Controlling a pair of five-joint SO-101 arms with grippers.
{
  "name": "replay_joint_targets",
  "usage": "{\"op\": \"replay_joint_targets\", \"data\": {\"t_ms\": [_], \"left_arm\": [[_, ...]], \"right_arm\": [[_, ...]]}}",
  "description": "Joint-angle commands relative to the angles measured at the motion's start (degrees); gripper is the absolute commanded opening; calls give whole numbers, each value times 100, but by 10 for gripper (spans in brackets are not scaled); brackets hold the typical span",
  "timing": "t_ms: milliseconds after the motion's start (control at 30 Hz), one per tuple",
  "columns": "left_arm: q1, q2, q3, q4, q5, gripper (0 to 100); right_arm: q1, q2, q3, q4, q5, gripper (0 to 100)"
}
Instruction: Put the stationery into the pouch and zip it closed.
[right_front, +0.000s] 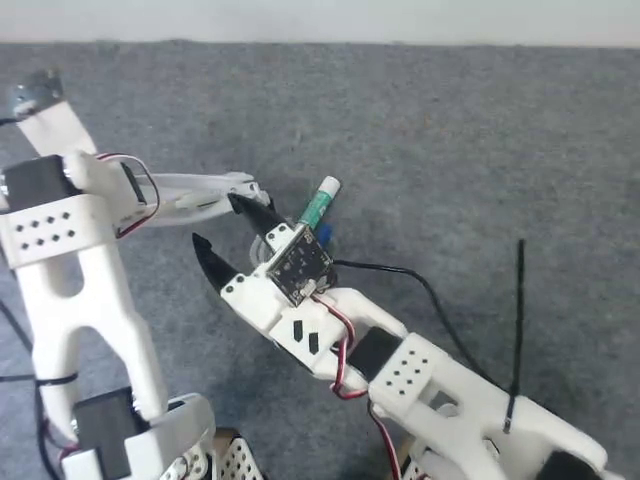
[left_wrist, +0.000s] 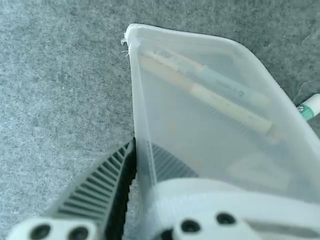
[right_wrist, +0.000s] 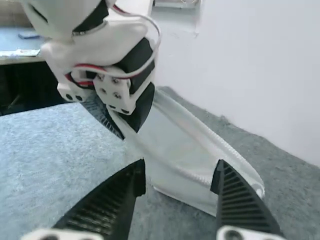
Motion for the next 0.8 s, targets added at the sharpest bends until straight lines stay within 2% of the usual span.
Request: {"op": "replay_joint_targets", "data": {"t_ms": [0, 167, 367, 533, 767], "left_arm": [[-44, 0, 13, -149, 79, 10], [-44, -26, 84, -158, 79, 10], [-44, -26, 101, -193, 79, 10], [-35, 0, 101, -193, 79, 10], [-44, 0, 101, -193, 79, 10]], "right_arm": [[13, -400, -378, 567, 26, 203], [13, -444, -589, 1174, 62, 203], [13, -1121, -888, 2580, 18, 203], [31, -1824, -870, 3310, -589, 203], [708, -1903, -879, 3811, -738, 203]]}}
